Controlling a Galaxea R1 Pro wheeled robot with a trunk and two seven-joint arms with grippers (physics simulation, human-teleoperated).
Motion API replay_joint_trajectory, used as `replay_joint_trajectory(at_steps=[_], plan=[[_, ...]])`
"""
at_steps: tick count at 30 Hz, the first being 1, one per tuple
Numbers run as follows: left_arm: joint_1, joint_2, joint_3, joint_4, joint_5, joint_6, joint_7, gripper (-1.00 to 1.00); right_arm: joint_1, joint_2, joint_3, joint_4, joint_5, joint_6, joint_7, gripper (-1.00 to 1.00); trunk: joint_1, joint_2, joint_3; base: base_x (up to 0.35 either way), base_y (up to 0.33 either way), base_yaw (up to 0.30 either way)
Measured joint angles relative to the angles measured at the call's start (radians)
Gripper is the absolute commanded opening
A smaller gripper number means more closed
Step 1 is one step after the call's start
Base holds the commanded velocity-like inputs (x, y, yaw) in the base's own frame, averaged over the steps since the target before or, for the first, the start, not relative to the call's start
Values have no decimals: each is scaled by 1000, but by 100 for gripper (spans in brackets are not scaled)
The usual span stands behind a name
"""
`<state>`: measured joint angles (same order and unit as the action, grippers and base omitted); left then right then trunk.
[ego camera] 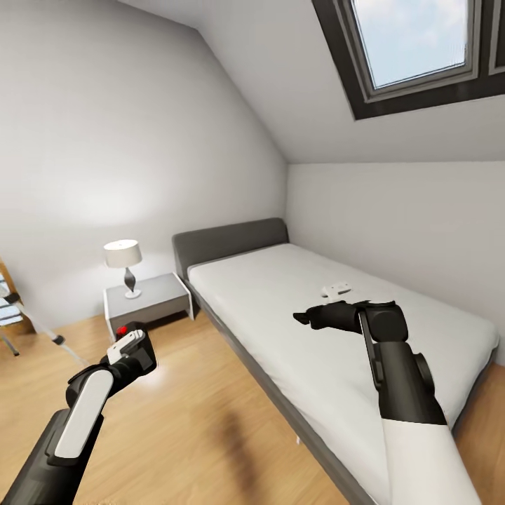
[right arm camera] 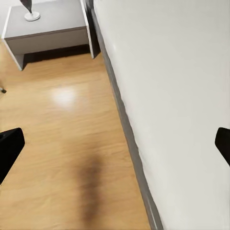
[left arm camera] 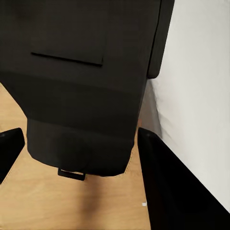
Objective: Attach the digital camera to the camera tripod in the bedroom.
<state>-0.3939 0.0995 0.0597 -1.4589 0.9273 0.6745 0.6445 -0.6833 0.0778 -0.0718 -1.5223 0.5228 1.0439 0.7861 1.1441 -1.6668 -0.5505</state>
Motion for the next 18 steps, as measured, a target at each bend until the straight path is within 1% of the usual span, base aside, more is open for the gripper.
replay_joint_trajectory(at_steps=[12,15,18], plan=[[0,0,0,1,1,0,0,-100,0,2,3,7,-1,0,0,100,-46,84,38,0,0,274],[0,0,0,1,0,0,0,-100,0,2,4,8,-2,0,0,100,-58,105,47,0,0,140],[0,0,0,1,0,0,0,-100,0,1,5,6,-2,0,0,100,-69,126,56,0,0,31]])
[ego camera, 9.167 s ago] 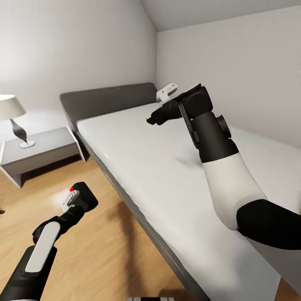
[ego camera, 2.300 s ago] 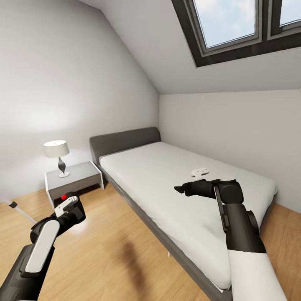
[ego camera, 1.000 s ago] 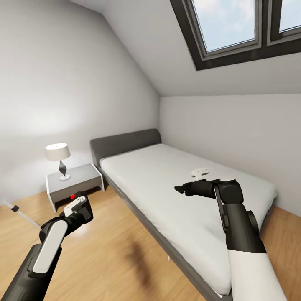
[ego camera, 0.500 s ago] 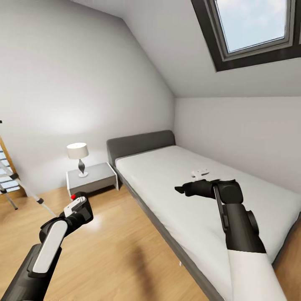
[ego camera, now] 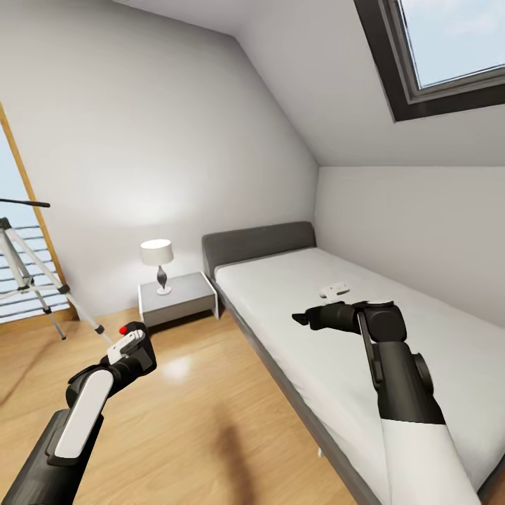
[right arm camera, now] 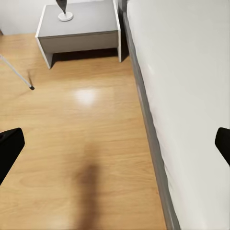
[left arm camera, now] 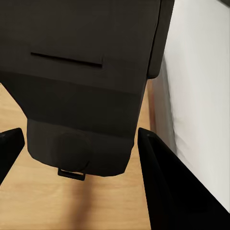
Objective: Attach the digital camera to the camera tripod in the bedroom.
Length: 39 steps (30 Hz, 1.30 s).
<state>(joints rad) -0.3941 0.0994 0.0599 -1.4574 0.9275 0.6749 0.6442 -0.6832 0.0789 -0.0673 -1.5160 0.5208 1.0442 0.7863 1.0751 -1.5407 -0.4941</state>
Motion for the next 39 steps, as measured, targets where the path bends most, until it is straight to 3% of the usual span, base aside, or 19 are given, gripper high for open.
replay_joint_trajectory(at_steps=[39], plan=[[0,0,1,1,0,3,0,-100,0,1,0,-3,-6,0,6,100,-150,273,122,0,0,2]])
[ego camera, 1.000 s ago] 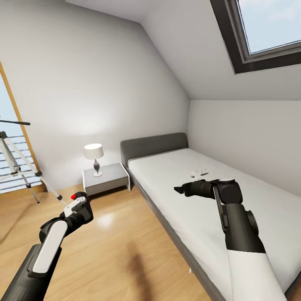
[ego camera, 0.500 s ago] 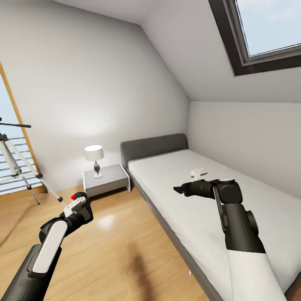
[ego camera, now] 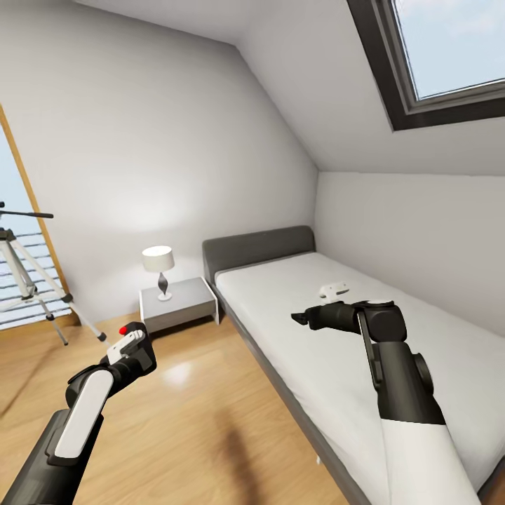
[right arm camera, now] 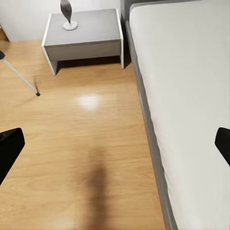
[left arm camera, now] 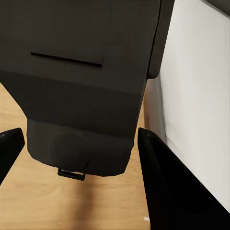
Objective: Attach the digital camera to the camera tripod in the bedroom.
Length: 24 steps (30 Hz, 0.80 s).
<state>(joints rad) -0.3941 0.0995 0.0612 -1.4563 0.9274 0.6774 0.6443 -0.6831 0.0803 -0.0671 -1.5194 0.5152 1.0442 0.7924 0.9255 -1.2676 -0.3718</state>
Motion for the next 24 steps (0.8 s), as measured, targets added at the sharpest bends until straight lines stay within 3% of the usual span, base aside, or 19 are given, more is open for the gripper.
replay_joint_trajectory(at_steps=[24], plan=[[0,0,-1,0,0,0,0,-100,0,-2,0,2,-4,0,1,100,-92,168,75,0,0,0]])
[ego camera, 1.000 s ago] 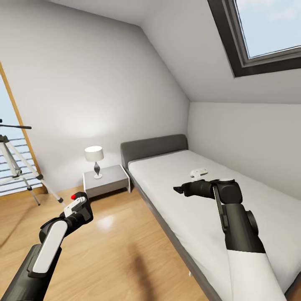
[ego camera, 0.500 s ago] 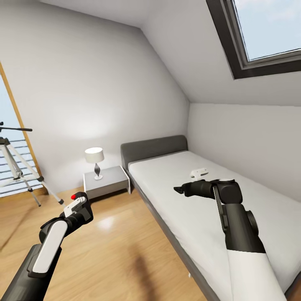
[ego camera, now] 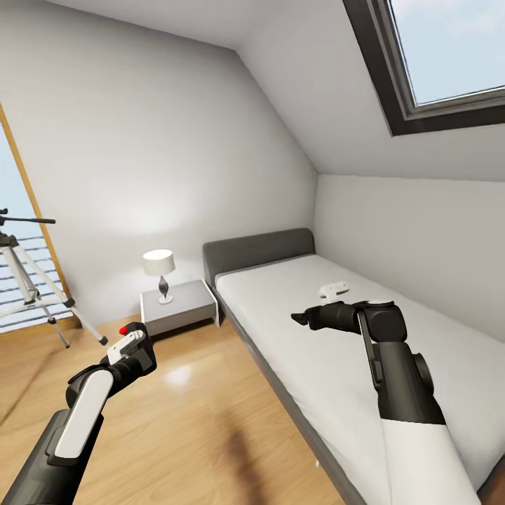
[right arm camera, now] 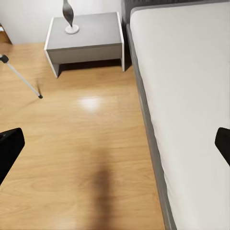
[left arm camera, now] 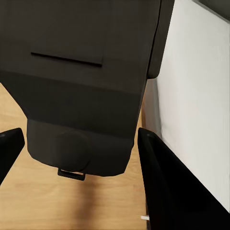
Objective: Attach the digital camera to the camera tripod in the bedroom.
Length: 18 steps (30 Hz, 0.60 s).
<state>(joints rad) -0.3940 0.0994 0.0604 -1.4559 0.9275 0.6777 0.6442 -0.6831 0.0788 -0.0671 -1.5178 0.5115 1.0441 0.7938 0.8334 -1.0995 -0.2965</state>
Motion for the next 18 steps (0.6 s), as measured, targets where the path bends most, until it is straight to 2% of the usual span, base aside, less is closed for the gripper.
replay_joint_trajectory(at_steps=[18], plan=[[0,0,-2,0,0,0,0,-100,0,-1,0,1,4,0,0,100,-69,126,57,0,0,0]])
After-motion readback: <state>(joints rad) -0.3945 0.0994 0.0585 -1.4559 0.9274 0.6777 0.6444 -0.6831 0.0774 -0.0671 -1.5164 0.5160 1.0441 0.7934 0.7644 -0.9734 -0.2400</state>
